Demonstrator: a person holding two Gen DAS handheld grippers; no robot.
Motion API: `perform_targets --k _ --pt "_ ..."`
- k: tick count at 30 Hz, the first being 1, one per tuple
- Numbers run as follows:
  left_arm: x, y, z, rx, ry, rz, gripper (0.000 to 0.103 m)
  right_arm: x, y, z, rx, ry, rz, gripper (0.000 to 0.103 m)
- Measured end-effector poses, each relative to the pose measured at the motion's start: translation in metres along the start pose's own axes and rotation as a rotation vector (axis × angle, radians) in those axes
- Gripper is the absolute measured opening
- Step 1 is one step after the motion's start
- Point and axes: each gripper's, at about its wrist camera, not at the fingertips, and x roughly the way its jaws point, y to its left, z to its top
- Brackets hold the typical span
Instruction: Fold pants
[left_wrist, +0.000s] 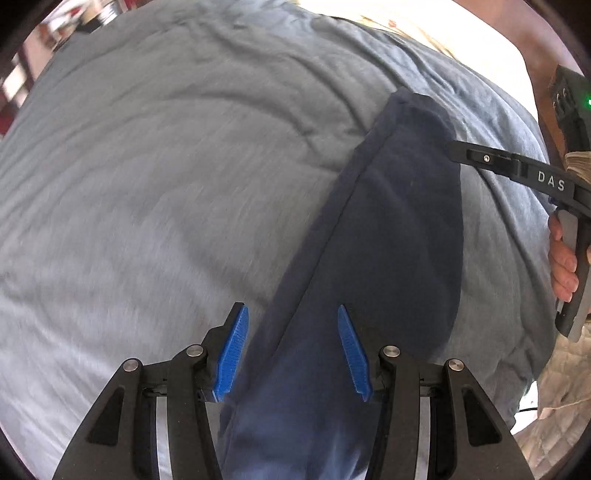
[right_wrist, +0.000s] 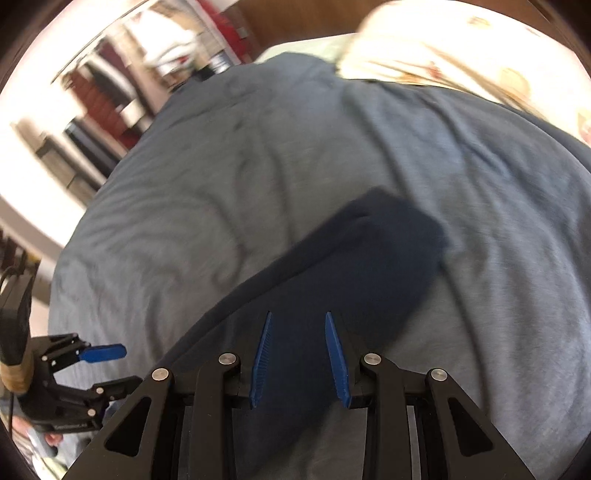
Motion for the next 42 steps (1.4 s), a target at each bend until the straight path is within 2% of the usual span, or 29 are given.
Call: perform_targets --k 4,7,13,16,20,24,28,30,32,33,37,42 --pt "-0.002 0.014 -0.023 -0.062 -0.005 -0.045 0.048 0.002 0.029 -0.011 -0.070 0.012 0.027 0.031" --pt "0.002 0.023 -0.036 -0.088 0.006 -0.051 0.045 0.004 0.047 -0.022 -0.095 0.034 0.050 0.031" --pt "0.015 0.036 -0.053 -0.155 0.014 -0.093 0.044 0.009 0.071 -0.036 -0.155 0.073 0.060 0.031" --pt "0.024 0.041 -0.057 -0.171 0.018 -0.087 0.044 0.012 0.081 -0.043 -0.170 0.090 0.069 0.031" --pt "0.027 0.046 -0.060 -0.203 0.000 -0.106 0.027 0.017 0.091 -0.048 -0.192 0.104 0.074 0.031" --pt "0.024 0.053 -0.061 -0.225 -0.025 -0.069 0.020 0.019 0.096 -0.049 -0.198 0.108 0.069 0.031" --pt "0.026 0.054 -0.061 -0.243 -0.017 -0.073 0.025 0.024 0.094 -0.049 -0.193 0.112 0.048 0.031" --pt "0.016 0.055 -0.064 -0.261 -0.044 -0.065 0.030 0.024 0.093 -0.048 -0.184 0.116 0.042 0.031" --pt "-0.002 0.058 -0.069 -0.285 -0.094 -0.041 0.043 0.021 0.094 -0.047 -0.186 0.111 0.036 0.031" --pt "-0.010 0.059 -0.071 -0.293 -0.110 -0.032 0.045 0.020 0.095 -0.046 -0.190 0.109 0.033 0.031" --pt "-0.038 0.060 -0.091 -0.284 -0.127 0.006 0.046 0.014 0.108 -0.049 -0.210 0.103 0.050 0.031" --pt "-0.044 0.063 -0.124 -0.306 -0.084 -0.014 0.046 0.006 0.131 -0.061 -0.262 0.109 0.097 0.031"
